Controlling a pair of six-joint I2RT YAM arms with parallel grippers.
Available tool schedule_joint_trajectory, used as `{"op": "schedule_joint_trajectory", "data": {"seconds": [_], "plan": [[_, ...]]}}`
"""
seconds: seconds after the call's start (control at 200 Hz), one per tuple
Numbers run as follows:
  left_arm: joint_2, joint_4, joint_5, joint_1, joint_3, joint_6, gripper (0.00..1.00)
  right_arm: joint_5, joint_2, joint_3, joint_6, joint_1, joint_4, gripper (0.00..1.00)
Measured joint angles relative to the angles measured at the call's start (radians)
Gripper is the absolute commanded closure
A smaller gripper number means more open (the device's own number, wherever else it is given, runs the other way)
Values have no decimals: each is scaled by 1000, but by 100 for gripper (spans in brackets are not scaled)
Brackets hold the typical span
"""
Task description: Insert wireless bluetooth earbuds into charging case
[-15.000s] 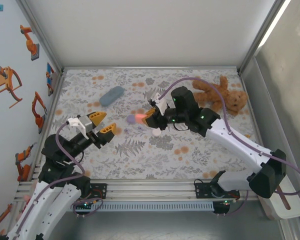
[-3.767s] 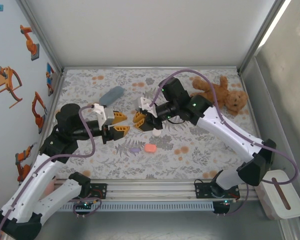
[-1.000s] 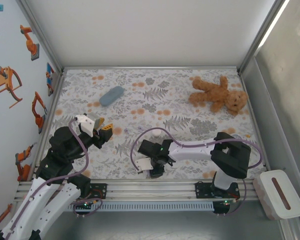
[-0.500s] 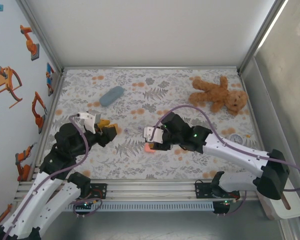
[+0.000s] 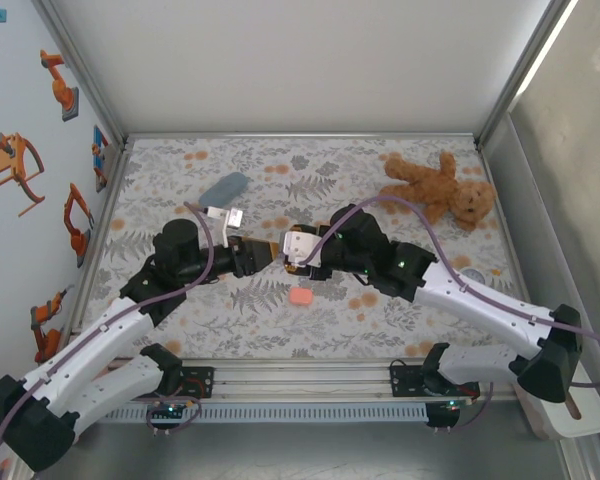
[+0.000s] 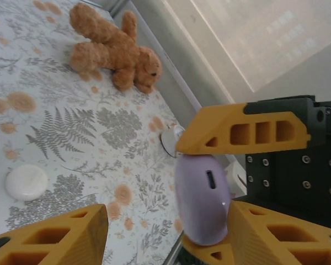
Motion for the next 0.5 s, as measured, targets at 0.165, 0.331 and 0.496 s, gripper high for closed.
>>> {"op": "schedule_joint_trajectory", "data": {"seconds": [0.165, 0.331, 0.496], "plan": [[58, 47, -3, -57, 17, -2, 45, 9, 11, 1, -10, 0, 4, 59], [93, 46, -23, -84, 30, 3, 61, 26, 11, 1, -14, 0, 5, 59], [94, 42, -46, -88, 34, 10, 76, 40, 11, 1, -14, 0, 6, 58]]}}
